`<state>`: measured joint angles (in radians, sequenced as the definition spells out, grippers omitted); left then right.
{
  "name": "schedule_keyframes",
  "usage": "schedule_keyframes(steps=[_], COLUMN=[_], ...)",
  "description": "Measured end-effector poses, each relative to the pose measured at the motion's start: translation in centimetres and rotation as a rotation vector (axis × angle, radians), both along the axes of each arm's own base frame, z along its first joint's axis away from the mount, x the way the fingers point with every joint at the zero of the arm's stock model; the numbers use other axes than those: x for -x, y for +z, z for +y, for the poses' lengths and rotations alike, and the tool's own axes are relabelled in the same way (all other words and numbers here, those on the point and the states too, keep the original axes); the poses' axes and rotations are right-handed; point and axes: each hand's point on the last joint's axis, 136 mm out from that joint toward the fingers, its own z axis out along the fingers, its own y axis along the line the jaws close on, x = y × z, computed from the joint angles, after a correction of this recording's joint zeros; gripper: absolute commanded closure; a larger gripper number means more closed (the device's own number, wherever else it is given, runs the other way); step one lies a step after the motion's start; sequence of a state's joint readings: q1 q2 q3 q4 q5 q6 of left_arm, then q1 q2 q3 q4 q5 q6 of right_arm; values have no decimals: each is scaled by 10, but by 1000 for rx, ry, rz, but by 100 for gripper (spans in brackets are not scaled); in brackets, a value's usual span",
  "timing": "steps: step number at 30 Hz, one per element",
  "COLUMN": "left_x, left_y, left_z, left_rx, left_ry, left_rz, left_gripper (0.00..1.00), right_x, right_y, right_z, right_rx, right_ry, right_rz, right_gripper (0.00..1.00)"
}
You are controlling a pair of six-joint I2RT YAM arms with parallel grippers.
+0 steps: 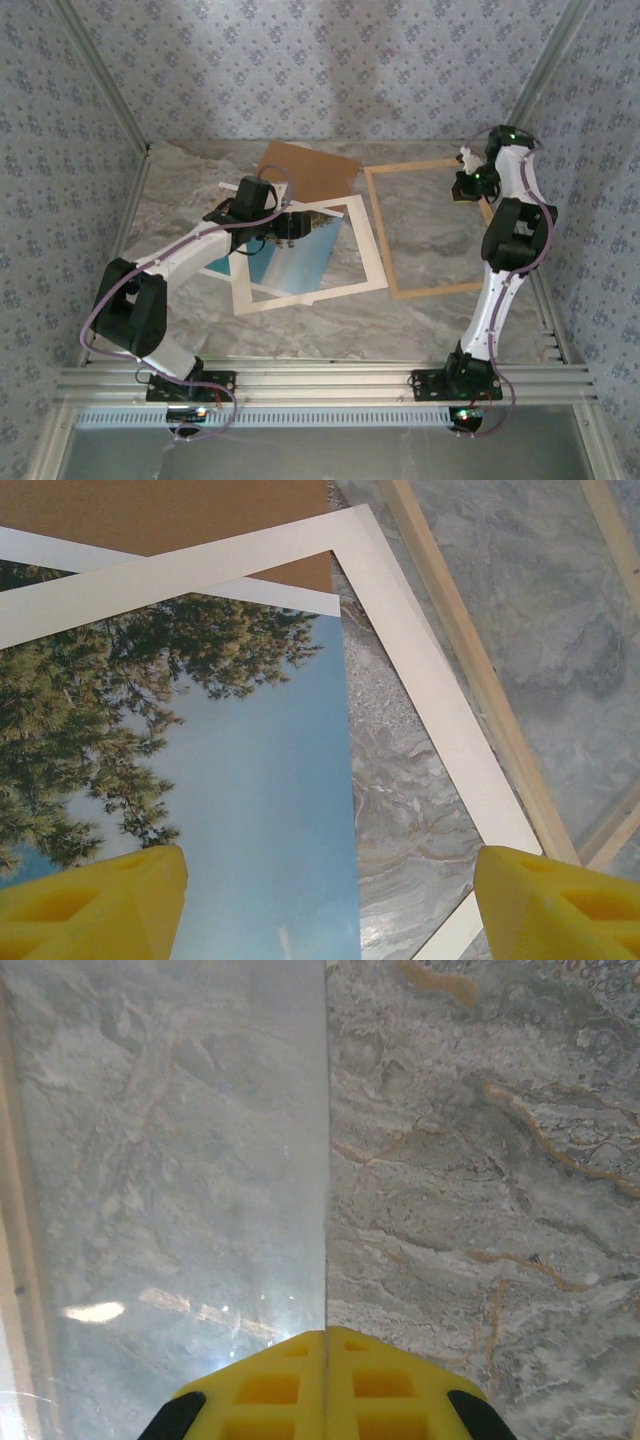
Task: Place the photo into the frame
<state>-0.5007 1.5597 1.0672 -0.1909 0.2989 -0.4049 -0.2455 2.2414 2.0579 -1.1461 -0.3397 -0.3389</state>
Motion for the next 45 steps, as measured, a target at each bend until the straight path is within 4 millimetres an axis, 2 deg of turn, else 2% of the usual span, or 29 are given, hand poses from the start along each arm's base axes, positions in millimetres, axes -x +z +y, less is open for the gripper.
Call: schedule_keyframes(steps=[11,21,37,45], left_x=[0,0,0,0], left_y=[0,0,0,0], left_z=[0,0,0,0], left_rx=[0,0,0,0], left_ry=[-1,0,0,0], left_rz=[0,0,0,0], left_gripper=[24,24,24,24], right_x=[0,-2,-1,0], right_y=[-7,-8,-21,-28], right_z=[-4,-6,-13,-10], right_rx=[-45,-34,12,-4], right_ry=[-58,-73,-83,-100], right_rz=[5,7,31,39], right_gripper=[100,100,100,100])
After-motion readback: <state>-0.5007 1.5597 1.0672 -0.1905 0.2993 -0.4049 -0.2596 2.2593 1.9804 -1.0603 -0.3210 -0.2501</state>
